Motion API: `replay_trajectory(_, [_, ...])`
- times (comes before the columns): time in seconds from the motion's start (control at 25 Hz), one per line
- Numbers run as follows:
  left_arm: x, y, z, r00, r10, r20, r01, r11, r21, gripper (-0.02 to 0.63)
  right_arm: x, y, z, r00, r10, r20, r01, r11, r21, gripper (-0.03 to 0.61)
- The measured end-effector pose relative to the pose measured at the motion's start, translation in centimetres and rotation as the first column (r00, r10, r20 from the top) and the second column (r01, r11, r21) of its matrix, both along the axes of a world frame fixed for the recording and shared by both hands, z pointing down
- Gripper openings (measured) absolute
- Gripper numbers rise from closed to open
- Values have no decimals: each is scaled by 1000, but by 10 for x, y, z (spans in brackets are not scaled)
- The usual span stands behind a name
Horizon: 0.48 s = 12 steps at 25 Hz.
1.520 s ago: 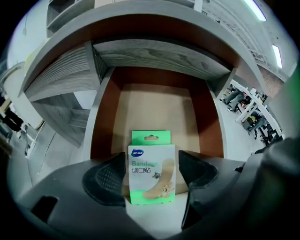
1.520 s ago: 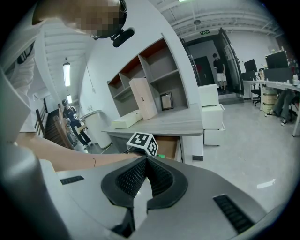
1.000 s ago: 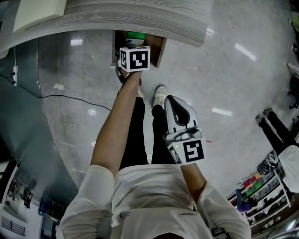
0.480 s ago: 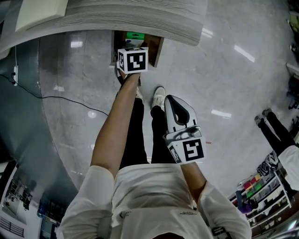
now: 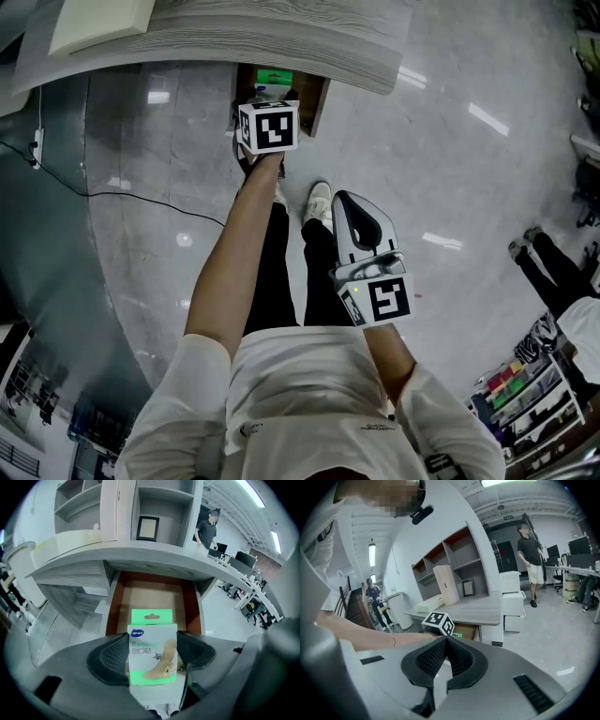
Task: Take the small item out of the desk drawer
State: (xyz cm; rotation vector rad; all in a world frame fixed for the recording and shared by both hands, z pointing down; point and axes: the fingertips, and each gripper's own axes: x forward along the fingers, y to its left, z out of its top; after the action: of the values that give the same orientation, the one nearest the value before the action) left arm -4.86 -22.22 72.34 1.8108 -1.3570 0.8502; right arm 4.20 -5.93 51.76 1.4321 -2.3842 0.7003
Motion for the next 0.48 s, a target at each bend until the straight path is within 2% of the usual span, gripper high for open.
replay_trajectory(0.48, [-5, 25, -53, 1000, 1, -13, -1, 999, 45, 328, 3, 5, -35, 1000, 14, -15, -13, 999, 31, 28])
